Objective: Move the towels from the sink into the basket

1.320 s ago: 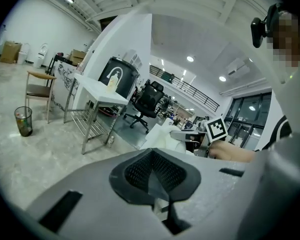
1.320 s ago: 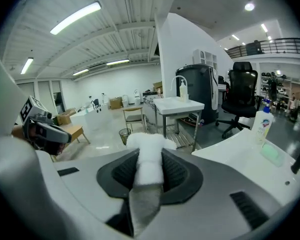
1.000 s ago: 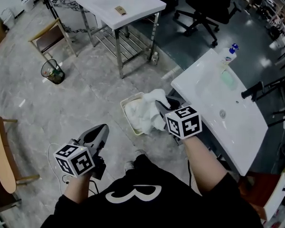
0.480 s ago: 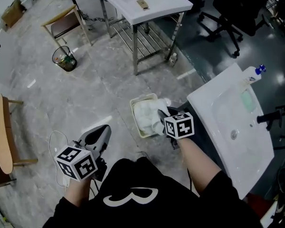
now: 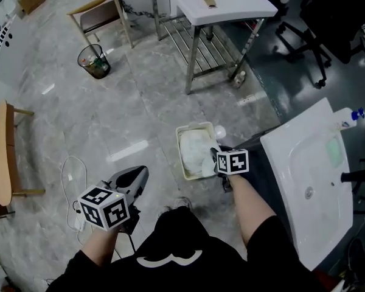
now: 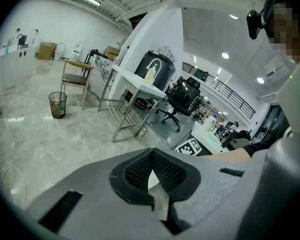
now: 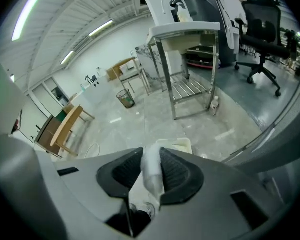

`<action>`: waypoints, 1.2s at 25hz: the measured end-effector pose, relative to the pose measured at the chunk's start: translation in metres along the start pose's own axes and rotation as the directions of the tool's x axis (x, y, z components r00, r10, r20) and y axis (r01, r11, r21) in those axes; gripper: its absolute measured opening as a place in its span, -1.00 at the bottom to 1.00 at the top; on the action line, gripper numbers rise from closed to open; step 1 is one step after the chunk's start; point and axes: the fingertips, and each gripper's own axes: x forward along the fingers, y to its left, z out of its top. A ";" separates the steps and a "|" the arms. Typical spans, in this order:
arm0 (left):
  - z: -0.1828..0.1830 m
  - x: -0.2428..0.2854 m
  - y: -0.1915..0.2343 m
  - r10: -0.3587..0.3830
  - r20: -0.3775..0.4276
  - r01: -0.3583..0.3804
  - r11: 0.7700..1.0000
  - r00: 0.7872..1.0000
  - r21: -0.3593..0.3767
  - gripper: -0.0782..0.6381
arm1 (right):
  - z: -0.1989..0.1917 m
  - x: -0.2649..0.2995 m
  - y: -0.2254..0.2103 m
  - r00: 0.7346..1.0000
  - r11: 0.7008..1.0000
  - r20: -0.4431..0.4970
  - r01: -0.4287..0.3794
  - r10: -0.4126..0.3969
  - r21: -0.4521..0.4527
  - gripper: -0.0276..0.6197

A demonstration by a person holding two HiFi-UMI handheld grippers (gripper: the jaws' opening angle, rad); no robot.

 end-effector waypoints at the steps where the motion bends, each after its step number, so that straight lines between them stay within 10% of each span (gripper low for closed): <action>1: -0.003 0.000 0.004 0.006 -0.007 -0.006 1.000 1.000 -0.003 -0.76 | -0.001 0.006 -0.001 1.000 1.000 -0.011 0.000 0.000 0.002 -0.60; 5: -0.011 0.003 0.015 0.019 -0.011 -0.019 1.000 1.000 -0.025 -0.76 | 0.003 0.017 0.001 1.000 1.000 -0.015 -0.024 0.024 -0.005 -0.57; 9: -0.020 0.010 0.018 0.014 -0.029 -0.015 0.999 0.999 -0.041 -0.76 | -0.006 0.023 0.004 0.997 0.999 -0.048 -0.052 0.052 -0.004 -0.11; 21: -0.003 0.017 -0.016 -0.064 -0.018 0.064 0.998 0.998 0.004 -0.76 | -0.030 -0.038 0.031 0.990 0.987 -0.014 -0.143 0.142 -0.072 -0.08; 30: 0.035 -0.018 -0.086 -0.146 0.027 0.142 0.985 0.989 0.102 -0.76 | 0.056 -0.188 0.129 0.883 0.911 0.244 -0.355 0.401 -0.212 -0.27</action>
